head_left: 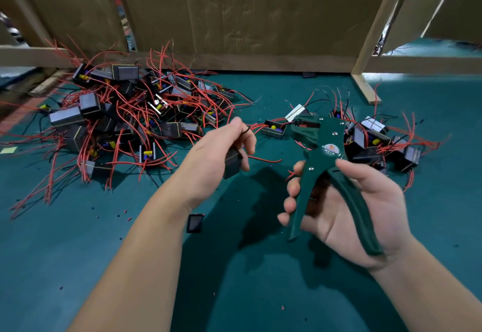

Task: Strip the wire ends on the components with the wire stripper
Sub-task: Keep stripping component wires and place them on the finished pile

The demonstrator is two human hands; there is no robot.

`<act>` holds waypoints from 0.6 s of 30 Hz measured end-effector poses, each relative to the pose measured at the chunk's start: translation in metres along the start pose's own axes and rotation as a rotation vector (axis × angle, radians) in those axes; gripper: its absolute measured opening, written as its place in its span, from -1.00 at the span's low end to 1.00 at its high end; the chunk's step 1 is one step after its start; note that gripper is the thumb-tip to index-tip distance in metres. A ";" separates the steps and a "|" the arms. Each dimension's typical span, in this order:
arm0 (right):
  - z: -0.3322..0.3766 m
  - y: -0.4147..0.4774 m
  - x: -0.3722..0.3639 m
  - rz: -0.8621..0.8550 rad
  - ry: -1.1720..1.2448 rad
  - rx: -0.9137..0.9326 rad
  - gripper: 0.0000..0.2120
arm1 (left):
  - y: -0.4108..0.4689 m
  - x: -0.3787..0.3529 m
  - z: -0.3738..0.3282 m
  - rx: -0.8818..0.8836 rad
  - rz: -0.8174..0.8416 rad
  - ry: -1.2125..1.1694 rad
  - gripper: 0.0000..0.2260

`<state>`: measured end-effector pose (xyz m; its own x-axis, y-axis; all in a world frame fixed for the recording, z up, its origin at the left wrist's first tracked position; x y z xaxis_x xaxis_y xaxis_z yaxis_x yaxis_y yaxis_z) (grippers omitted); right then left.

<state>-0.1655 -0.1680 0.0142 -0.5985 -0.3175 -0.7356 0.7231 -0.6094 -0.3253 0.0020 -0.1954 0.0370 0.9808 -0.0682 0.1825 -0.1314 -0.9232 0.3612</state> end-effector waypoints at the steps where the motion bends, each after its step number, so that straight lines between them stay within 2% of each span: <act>1: 0.000 -0.001 -0.001 0.043 -0.019 -0.020 -0.58 | 0.000 0.001 0.001 0.005 -0.023 -0.012 -0.63; 5: -0.013 -0.002 -0.009 0.208 -0.117 -0.165 -0.55 | 0.002 -0.001 -0.001 -0.079 -0.050 0.083 -0.74; 8: -0.022 -0.001 -0.014 0.284 -0.152 -0.211 -0.56 | 0.001 -0.002 -0.003 -0.139 -0.021 0.201 -0.72; 13: -0.022 0.002 -0.013 0.256 -0.139 -0.189 -0.57 | -0.001 -0.004 -0.012 -0.273 -0.003 0.411 -0.64; 18: -0.021 0.001 -0.013 0.244 -0.158 -0.184 -0.57 | -0.001 -0.003 -0.012 -0.281 0.026 0.480 -0.68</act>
<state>-0.1494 -0.1491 0.0108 -0.4360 -0.5553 -0.7082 0.8930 -0.3646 -0.2639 -0.0027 -0.1895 0.0469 0.8101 0.1512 0.5665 -0.2518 -0.7828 0.5690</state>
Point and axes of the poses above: each hand's wrist, its own y-axis towards the middle knuckle, its own x-axis out of the back of the hand, z = x × y, the point moved 5 cm from there along y, towards the middle knuckle, and after that the axes turned 15 degrees about -x, right-handed, at the moved point
